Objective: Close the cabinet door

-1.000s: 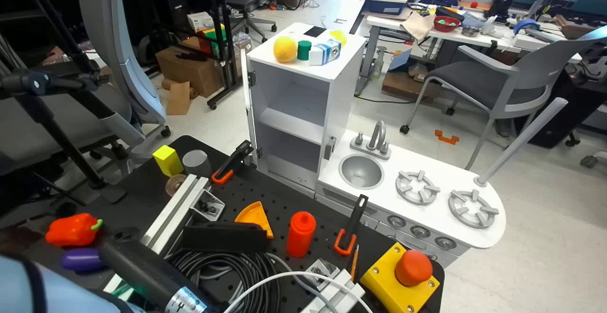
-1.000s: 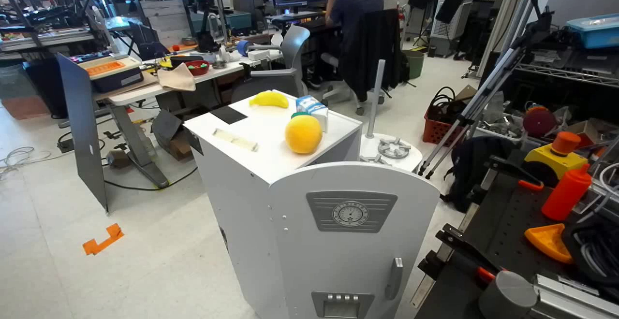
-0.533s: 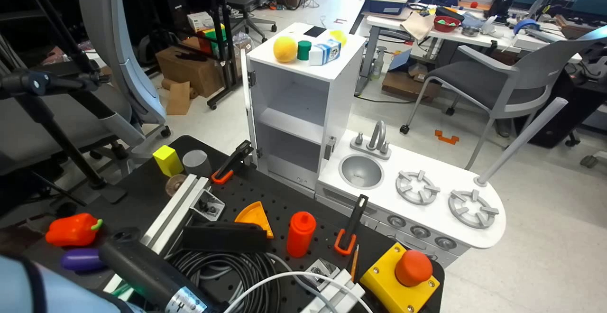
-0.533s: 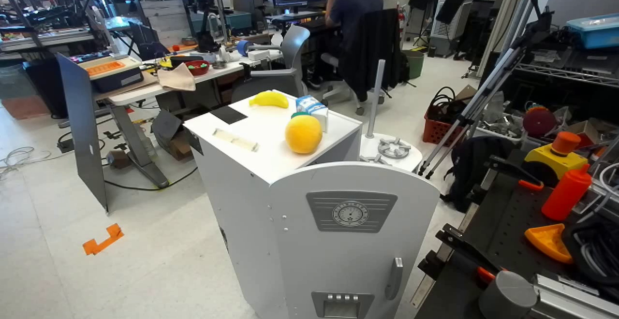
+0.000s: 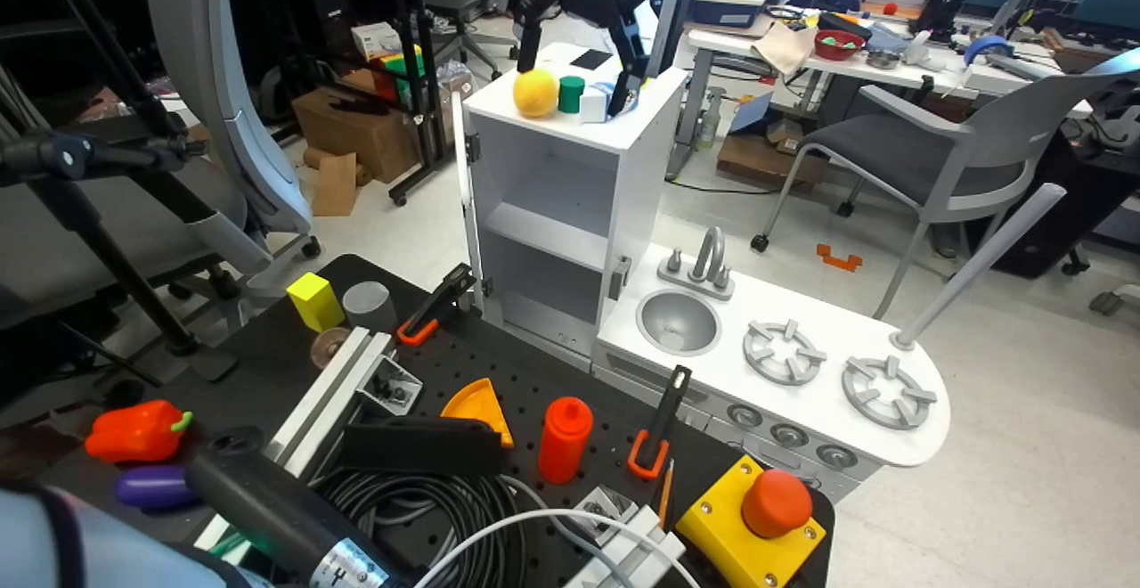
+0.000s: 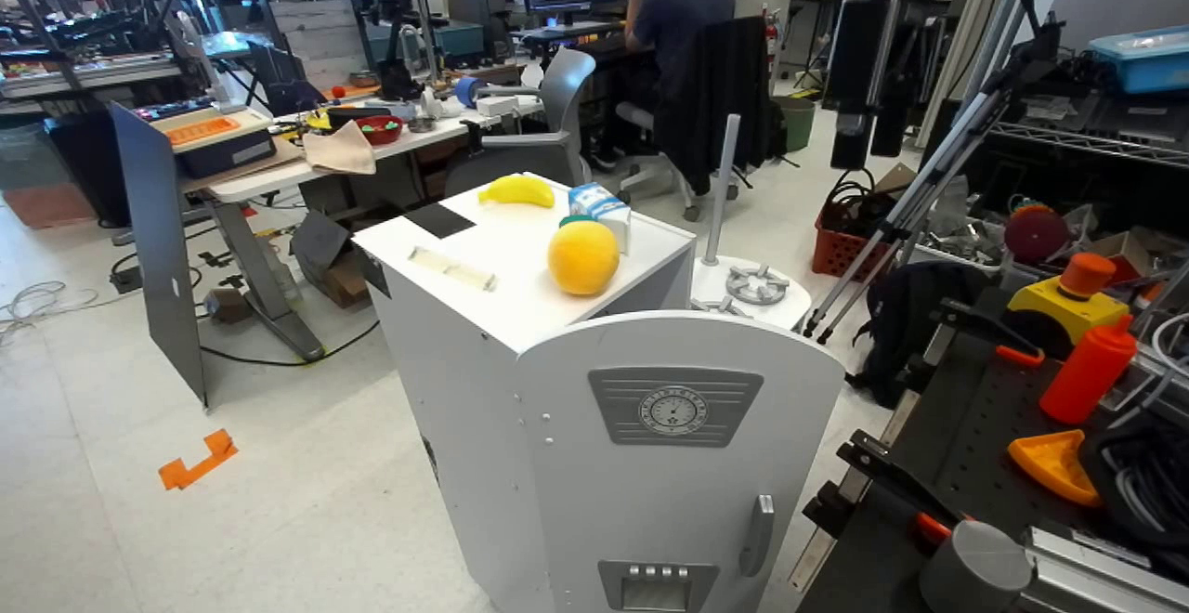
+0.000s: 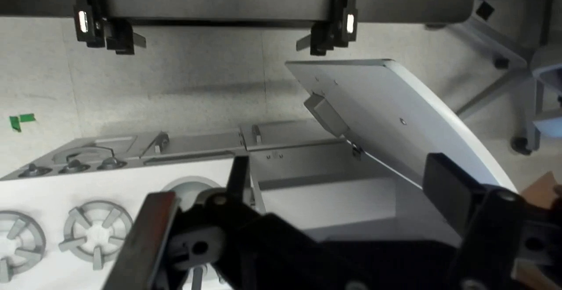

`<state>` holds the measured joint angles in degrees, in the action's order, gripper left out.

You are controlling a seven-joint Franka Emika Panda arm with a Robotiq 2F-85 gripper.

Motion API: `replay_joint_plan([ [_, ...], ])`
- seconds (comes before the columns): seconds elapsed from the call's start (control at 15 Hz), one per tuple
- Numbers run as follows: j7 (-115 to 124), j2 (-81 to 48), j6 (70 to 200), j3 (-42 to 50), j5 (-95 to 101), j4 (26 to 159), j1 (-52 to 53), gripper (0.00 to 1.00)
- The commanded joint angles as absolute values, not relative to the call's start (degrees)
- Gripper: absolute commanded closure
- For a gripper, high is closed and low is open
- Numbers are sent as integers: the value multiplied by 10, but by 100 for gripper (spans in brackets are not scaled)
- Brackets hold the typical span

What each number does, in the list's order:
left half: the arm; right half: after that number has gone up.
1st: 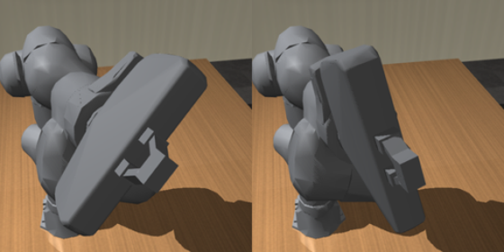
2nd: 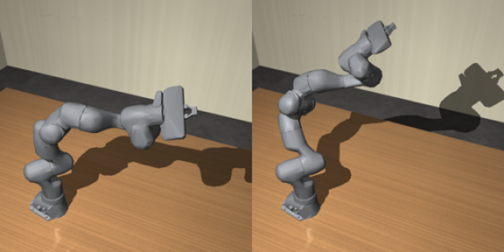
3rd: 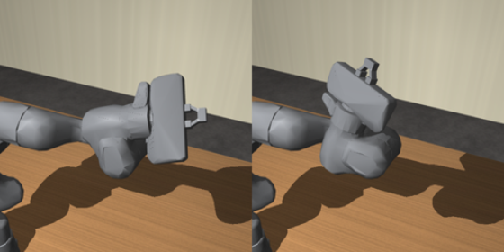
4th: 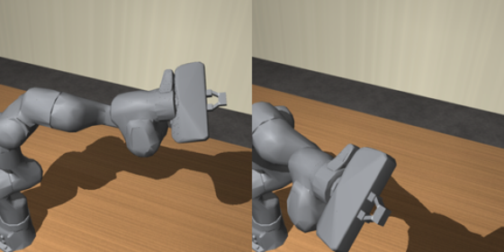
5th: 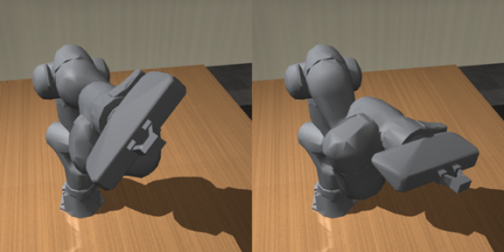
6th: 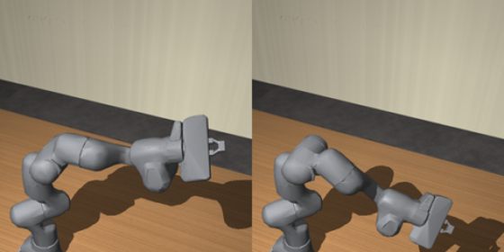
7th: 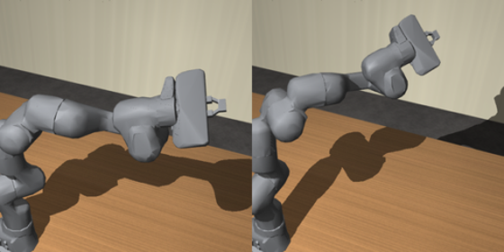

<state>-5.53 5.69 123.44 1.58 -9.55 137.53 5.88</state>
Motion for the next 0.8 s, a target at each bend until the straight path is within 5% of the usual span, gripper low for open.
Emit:
replay_joint_plan([
  [0.0, -76, -61, 1160, -1, -58, 1279, 49, 0],
  [0.73, -233, -256, 954, -62, 18, 1071, 55, 0],
])
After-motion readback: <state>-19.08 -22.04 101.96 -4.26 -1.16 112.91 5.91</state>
